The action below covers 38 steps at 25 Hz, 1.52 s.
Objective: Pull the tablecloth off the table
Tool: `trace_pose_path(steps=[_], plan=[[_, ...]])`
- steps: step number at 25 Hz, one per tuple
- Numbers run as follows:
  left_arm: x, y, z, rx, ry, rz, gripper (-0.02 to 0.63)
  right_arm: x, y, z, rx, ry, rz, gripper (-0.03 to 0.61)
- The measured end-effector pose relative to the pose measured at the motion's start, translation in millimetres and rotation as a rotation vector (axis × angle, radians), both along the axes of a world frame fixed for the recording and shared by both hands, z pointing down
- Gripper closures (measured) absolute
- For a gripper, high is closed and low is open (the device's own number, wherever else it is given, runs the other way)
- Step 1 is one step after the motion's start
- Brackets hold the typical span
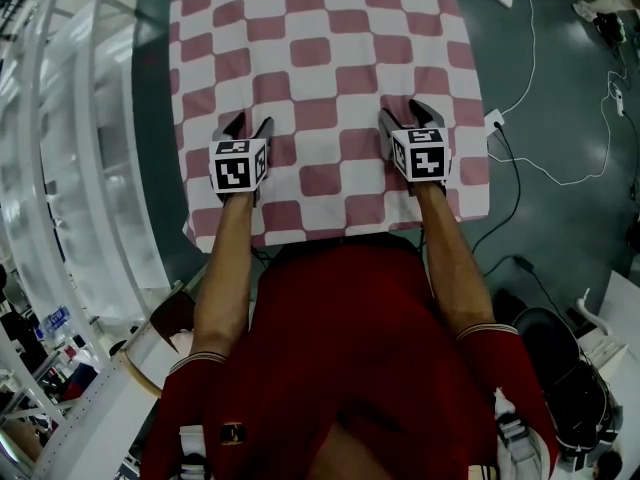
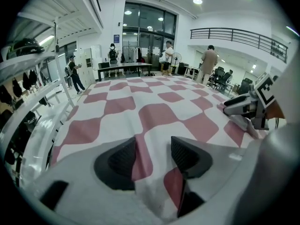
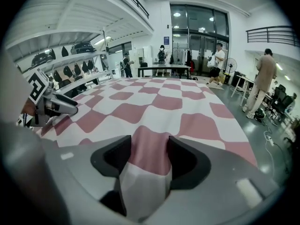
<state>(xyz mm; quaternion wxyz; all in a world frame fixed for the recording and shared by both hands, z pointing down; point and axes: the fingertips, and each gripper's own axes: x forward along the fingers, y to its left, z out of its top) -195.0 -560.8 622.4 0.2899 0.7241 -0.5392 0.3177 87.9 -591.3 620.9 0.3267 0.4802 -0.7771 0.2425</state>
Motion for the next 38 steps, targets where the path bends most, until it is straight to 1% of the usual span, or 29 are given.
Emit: trace_pose_path(steps=[11, 19, 27, 29, 32, 38], plan=[[18, 0, -3, -0.002, 0.008, 0.044, 0.500, -10, 3, -4, 0.014, 0.022, -0.021, 0.449], [36, 2, -1, -0.009, 0.045, 0.087, 0.597, -11, 7, -3, 0.007, 0.031, 0.008, 0.560], [43, 13, -3, -0.021, 0.074, 0.150, 0.601, -20, 25, -6, -0.002, -0.009, 0.009, 0.568], [43, 18, -6, -0.020, 0.105, 0.155, 0.601, -24, 34, -8, 0.000, -0.021, 0.008, 0.568], [43, 28, -11, -0.015, 0.179, 0.158, 0.601, -30, 47, -11, 0.009, -0.040, 0.016, 0.568], [51, 54, -19, 0.013, 0.262, 0.230, 0.601, -42, 77, -16, 0.041, -0.052, 0.029, 0.568]])
